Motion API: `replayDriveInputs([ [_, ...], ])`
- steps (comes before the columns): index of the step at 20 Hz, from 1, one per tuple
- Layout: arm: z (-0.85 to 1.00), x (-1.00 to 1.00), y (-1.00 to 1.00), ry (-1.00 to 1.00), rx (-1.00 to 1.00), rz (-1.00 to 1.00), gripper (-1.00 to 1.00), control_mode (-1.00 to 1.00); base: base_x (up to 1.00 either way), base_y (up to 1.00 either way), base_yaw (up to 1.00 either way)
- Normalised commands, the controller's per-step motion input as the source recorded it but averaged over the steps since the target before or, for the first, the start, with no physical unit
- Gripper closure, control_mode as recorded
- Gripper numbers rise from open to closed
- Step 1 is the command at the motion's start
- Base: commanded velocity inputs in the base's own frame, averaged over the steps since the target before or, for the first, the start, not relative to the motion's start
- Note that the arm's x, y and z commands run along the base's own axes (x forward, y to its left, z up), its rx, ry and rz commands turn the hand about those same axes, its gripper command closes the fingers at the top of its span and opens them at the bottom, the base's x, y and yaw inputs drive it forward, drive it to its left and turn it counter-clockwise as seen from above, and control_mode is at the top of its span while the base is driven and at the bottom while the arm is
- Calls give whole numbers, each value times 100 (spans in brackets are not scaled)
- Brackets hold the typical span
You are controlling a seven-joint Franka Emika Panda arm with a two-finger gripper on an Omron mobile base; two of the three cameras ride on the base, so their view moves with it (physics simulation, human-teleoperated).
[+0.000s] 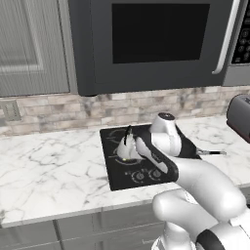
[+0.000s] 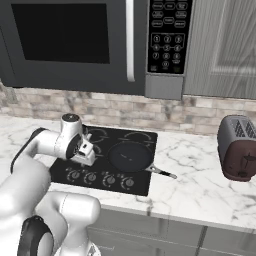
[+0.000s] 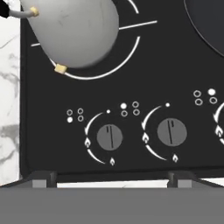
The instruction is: Pick the kettle from the counter and place it on a stove burner. Then turn the burner on.
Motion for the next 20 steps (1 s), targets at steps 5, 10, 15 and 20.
replayDriveInputs([
  [5, -26, 40, 5, 6, 0, 0, -100, -100, 0, 0, 0],
  [10, -42, 26, 9, 9, 0, 0, -100, -100, 0, 0, 0],
  [15, -34, 1, 12, 8, 0, 1, -100, -100, 0, 0, 0],
  [20, 0, 0, 0, 0, 0, 0, -100, -100, 0, 0, 0],
])
